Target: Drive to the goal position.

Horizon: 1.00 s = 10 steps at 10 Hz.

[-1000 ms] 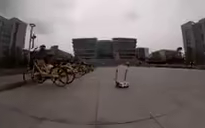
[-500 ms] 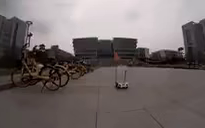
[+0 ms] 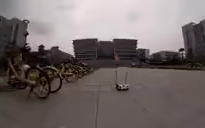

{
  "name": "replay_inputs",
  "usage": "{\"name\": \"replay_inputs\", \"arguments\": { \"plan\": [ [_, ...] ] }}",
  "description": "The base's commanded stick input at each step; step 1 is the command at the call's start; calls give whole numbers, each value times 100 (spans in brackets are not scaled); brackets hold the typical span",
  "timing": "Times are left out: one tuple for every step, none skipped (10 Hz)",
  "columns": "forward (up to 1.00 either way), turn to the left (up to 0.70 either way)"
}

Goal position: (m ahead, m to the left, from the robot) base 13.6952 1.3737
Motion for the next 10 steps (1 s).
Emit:
{"name": "replay_inputs", "arguments": {
  "plan": [
    [100,0],
    [100,0],
    [100,0],
    [100,0],
    [100,0],
    [100,0],
    [100,0],
    [100,0],
    [100,0],
    [100,0]
  ]
}}
